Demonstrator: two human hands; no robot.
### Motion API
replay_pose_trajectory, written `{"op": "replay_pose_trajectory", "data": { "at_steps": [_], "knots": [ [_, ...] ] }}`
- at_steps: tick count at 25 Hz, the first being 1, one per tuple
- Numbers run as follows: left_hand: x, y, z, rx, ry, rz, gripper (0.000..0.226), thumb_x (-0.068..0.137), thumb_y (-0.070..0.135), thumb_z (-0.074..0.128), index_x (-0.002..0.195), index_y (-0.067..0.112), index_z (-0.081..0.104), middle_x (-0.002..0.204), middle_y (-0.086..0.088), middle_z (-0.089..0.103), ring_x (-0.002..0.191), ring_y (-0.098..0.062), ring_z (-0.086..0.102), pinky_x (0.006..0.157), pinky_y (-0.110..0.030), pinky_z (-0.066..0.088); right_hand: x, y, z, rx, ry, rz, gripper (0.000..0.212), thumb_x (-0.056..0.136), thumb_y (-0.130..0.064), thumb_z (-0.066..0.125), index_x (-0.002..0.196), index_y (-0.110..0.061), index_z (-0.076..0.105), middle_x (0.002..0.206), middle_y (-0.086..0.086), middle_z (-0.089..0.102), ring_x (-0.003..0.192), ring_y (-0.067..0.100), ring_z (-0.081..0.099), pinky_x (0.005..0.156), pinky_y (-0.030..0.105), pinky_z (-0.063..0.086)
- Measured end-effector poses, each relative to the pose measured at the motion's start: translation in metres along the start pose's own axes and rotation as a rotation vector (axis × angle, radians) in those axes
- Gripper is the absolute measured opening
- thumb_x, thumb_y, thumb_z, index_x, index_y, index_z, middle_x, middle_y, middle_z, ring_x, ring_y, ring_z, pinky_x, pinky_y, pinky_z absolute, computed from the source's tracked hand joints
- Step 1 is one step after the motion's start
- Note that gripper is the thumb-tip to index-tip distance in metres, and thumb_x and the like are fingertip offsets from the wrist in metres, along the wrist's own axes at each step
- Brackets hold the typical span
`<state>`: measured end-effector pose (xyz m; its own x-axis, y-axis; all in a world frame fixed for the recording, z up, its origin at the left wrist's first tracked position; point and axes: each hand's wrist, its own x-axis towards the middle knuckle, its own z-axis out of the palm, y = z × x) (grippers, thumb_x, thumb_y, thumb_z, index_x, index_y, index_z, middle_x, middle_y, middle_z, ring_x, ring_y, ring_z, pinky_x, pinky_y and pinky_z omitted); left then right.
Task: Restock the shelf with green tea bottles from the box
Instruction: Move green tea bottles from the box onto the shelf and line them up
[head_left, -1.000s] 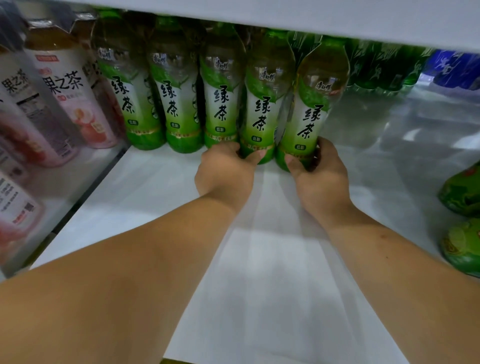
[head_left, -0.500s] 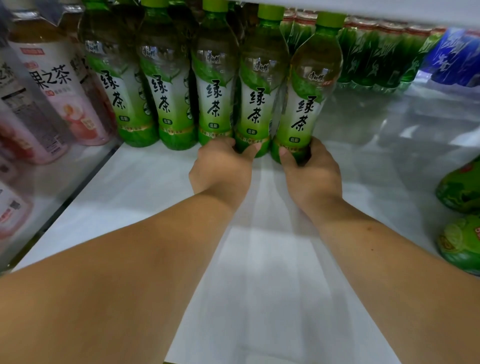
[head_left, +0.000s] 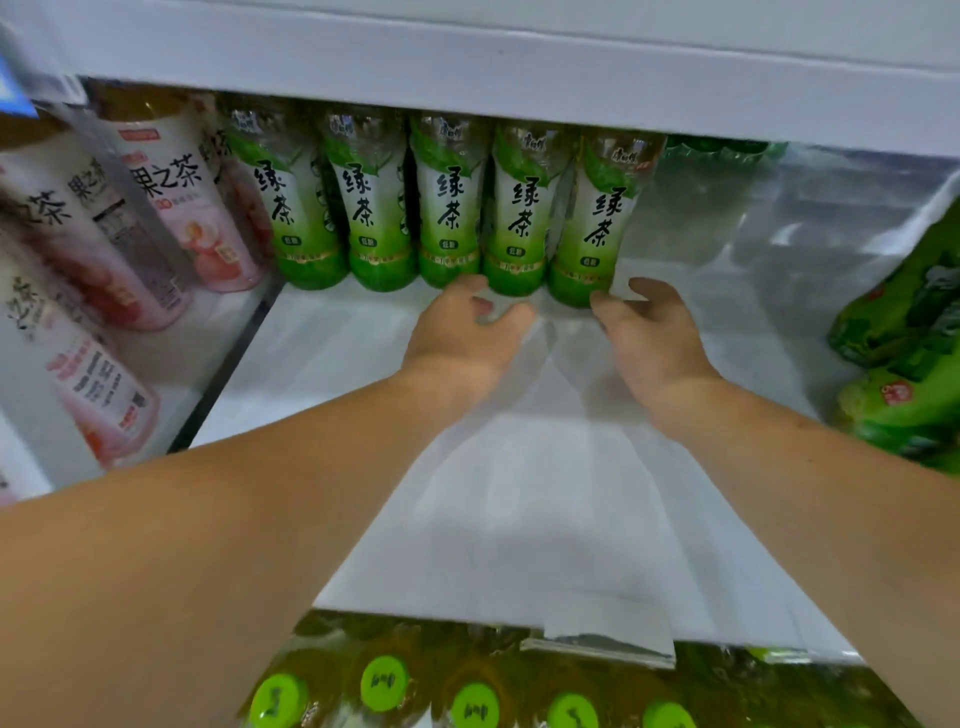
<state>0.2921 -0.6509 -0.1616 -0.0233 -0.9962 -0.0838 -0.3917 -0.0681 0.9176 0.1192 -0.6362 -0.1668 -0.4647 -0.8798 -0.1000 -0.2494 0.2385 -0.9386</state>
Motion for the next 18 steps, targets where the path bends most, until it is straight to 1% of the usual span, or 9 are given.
{"op": "replay_pose_trajectory", "data": {
  "at_steps": [3,5,7,9,10,12,13,16,18],
  "knots": [
    [-0.028,0.0,-0.023,-0.043,-0.091,-0.058,0.076,0.088,0.061,0.06,0.153,0.031,0.034,0.11,0.015,0.06,0.103,-0.013,0.061,0.077,-0.028,0.045,-0.039,-0.001,-0.003,0.145,0.003,0.094,0.048,0.095,-0.036,0.067,0.14,-0.022,0.053,0.107,-0.003,0.064,0.091,0.013,0.062,0.079,0.024,0.046],
    [-0.051,0.001,-0.037,-0.03,-0.144,-0.083,0.076,0.09,0.062,0.057,0.153,0.027,0.034,0.095,0.018,0.059,0.095,-0.01,0.063,0.074,-0.029,0.047,-0.071,0.001,-0.009,0.164,-0.024,0.116,0.041,0.097,-0.034,0.065,0.135,-0.023,0.054,0.099,-0.008,0.061,0.084,0.006,0.061,0.076,0.02,0.047],
    [-0.078,0.002,-0.053,-0.01,-0.201,-0.108,0.071,0.092,0.062,0.055,0.15,0.024,0.04,0.109,0.013,0.059,0.103,-0.012,0.062,0.079,-0.031,0.045,-0.105,-0.001,-0.015,0.12,-0.076,0.118,0.041,0.099,-0.035,0.061,0.137,-0.025,0.05,0.098,-0.012,0.057,0.086,0.003,0.059,0.077,0.019,0.046],
    [-0.104,0.005,-0.067,-0.007,-0.264,-0.157,0.069,0.092,0.063,0.054,0.148,0.024,0.044,0.13,0.005,0.057,0.117,-0.018,0.058,0.088,-0.033,0.042,-0.136,-0.008,-0.025,0.109,-0.106,0.153,0.043,0.101,-0.038,0.058,0.141,-0.025,0.049,0.11,-0.011,0.057,0.094,0.003,0.059,0.08,0.02,0.046],
    [-0.119,0.007,-0.073,-0.012,-0.29,-0.179,0.07,0.091,0.064,0.054,0.149,0.026,0.043,0.134,0.005,0.054,0.12,-0.018,0.056,0.09,-0.033,0.041,-0.153,-0.012,-0.03,0.102,-0.108,0.179,0.044,0.102,-0.04,0.056,0.143,-0.026,0.049,0.118,-0.009,0.057,0.1,0.006,0.059,0.084,0.022,0.046],
    [-0.152,0.012,-0.087,-0.03,-0.326,-0.205,0.075,0.088,0.066,0.055,0.152,0.029,0.039,0.133,0.01,0.052,0.119,-0.014,0.054,0.086,-0.026,0.04,-0.188,-0.018,-0.037,0.101,-0.101,0.241,0.045,0.103,-0.04,0.054,0.145,-0.026,0.049,0.13,-0.006,0.054,0.111,0.012,0.056,0.092,0.027,0.042],
    [-0.167,0.016,-0.094,-0.029,-0.337,-0.212,0.076,0.088,0.067,0.054,0.152,0.03,0.037,0.131,0.012,0.051,0.118,-0.012,0.053,0.082,-0.024,0.04,-0.205,-0.021,-0.039,0.108,-0.094,0.266,0.045,0.103,-0.039,0.053,0.145,-0.025,0.049,0.131,-0.005,0.053,0.112,0.011,0.054,0.092,0.026,0.039],
    [-0.219,0.028,-0.12,0.005,-0.392,-0.249,0.075,0.087,0.07,0.052,0.152,0.035,0.036,0.132,0.015,0.047,0.113,-0.007,0.052,0.09,-0.032,0.04,-0.258,-0.032,-0.05,0.065,-0.119,0.304,0.046,0.103,-0.039,0.052,0.147,-0.025,0.046,0.128,-0.007,0.05,0.101,0.004,0.053,0.082,0.021,0.038],
    [-0.251,0.04,-0.136,-0.025,-0.409,-0.303,0.068,0.095,0.064,0.051,0.153,0.033,0.035,0.131,0.014,0.046,0.111,-0.007,0.051,0.088,-0.031,0.039,-0.289,-0.043,-0.063,0.031,-0.127,0.311,0.049,0.103,-0.039,0.053,0.149,-0.024,0.044,0.127,-0.007,0.052,0.095,-0.003,0.052,0.073,0.015,0.039]
  ]
}}
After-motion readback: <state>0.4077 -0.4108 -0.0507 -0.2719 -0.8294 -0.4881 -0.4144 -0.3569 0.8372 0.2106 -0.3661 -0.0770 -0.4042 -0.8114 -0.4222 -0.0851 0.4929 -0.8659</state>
